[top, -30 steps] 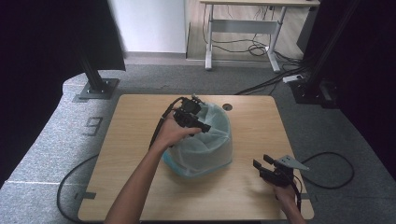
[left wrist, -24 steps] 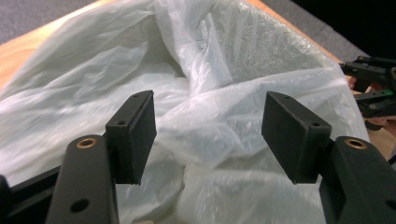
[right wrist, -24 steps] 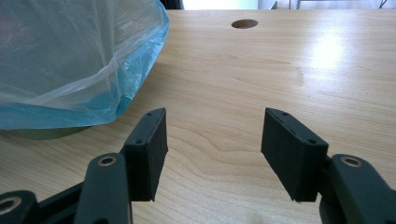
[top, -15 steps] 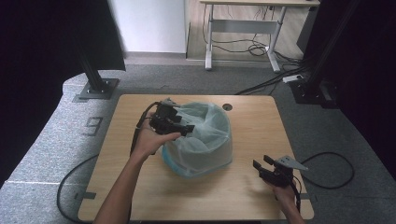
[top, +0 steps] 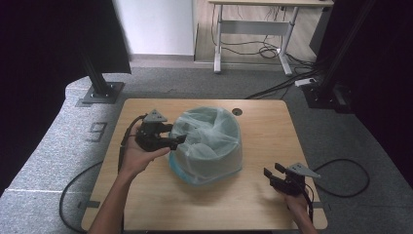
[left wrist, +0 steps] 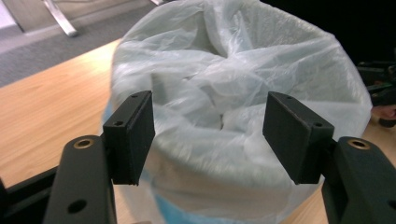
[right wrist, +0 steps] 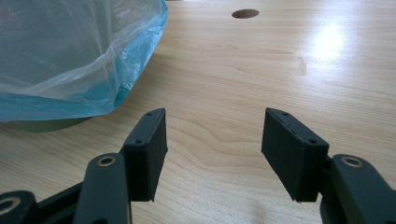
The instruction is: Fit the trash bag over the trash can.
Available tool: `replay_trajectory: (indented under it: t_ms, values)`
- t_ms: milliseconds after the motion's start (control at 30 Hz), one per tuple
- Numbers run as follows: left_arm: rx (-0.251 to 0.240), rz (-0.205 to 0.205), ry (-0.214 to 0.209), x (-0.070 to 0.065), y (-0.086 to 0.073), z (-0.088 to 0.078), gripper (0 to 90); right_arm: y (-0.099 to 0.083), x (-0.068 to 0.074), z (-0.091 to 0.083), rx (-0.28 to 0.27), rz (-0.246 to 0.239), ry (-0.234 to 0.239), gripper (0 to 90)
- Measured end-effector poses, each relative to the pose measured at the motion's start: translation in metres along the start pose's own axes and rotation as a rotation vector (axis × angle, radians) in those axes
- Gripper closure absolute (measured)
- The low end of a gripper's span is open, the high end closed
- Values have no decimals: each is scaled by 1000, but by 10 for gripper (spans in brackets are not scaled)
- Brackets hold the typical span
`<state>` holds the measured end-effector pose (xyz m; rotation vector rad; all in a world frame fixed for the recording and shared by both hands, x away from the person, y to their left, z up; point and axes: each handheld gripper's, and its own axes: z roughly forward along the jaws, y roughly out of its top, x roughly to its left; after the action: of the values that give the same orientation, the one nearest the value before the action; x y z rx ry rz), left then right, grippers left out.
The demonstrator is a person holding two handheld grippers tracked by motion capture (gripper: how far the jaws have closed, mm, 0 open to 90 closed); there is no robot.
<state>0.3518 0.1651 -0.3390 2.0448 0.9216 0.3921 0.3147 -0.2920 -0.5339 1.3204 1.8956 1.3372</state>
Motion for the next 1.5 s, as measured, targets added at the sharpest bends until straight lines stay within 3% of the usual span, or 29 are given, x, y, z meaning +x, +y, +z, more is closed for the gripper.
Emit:
replay_trajectory:
  t_ms: [500,667,933,1233,1500]
  values:
    - [-29,-75,14,20,-51,-25,338,-3,0,3,23,-7,-1,396]
    - [-17,-76,41,24,-69,-29,337,-4,-1,4,27,-2,-2,396]
    - [-9,-98,41,29,-94,-31,333,-5,-2,5,36,-2,-9,396]
    - [13,-135,44,36,-114,-28,332,-7,-1,7,48,-7,-13,396]
    - [17,-137,51,37,-118,-23,334,-7,-1,7,53,-7,-15,396]
